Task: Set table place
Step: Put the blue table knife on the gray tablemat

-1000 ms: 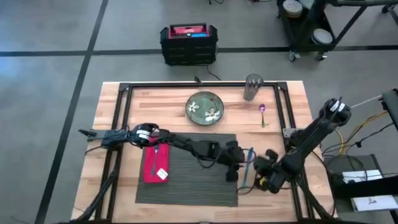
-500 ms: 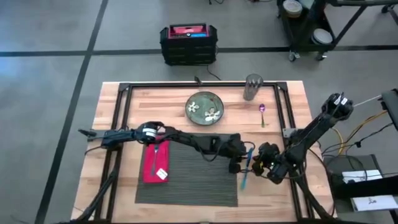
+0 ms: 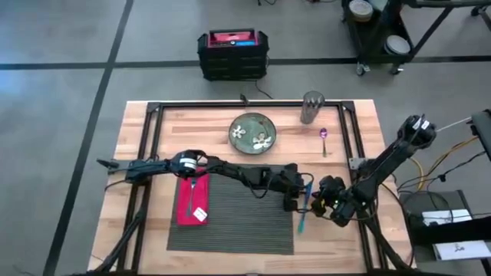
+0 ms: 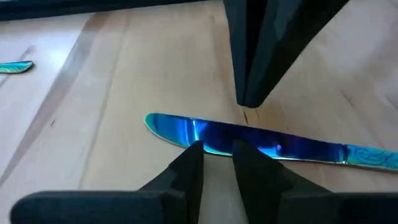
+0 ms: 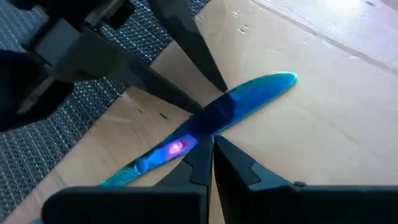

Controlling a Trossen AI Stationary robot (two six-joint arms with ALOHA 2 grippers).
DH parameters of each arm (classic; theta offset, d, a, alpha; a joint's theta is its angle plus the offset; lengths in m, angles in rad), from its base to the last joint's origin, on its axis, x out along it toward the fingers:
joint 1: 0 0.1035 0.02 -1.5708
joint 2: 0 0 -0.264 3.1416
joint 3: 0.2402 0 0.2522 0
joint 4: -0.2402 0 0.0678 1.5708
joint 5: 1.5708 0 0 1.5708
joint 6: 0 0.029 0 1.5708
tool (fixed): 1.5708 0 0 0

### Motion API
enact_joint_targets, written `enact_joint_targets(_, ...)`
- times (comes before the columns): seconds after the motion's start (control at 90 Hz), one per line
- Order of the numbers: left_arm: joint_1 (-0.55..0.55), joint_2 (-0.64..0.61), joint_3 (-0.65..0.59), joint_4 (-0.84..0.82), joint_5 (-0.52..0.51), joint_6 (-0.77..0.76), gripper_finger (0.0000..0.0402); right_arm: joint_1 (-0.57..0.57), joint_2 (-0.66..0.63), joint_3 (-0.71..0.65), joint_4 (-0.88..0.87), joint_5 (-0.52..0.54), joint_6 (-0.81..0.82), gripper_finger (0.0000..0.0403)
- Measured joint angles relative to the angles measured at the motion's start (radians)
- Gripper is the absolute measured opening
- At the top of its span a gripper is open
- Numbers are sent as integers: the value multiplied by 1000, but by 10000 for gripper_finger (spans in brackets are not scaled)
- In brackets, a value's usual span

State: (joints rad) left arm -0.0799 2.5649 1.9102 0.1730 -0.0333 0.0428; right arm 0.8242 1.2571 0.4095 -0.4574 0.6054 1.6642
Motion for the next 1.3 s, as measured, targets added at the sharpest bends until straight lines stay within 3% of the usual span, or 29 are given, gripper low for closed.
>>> enact_joint_targets(0.2,1,0,-6,0,0,0,75,0,3,0,0,-4,23,0)
enact_joint_targets(0.389,1,-2,-16,2,0,0,75,0,19,-15,2,-5,201,6)
enact_joint_targets(0.556,1,-2,-17,11,0,0,75,1,30,-59,70,15,381,49)
enact_joint_targets(0.911,1,-2,-19,14,0,1,75,-4,30,-99,160,50,512,132)
enact_joint_targets(1.3,1,-2,-22,16,0,1,75,-74,55,-99,223,29,492,114)
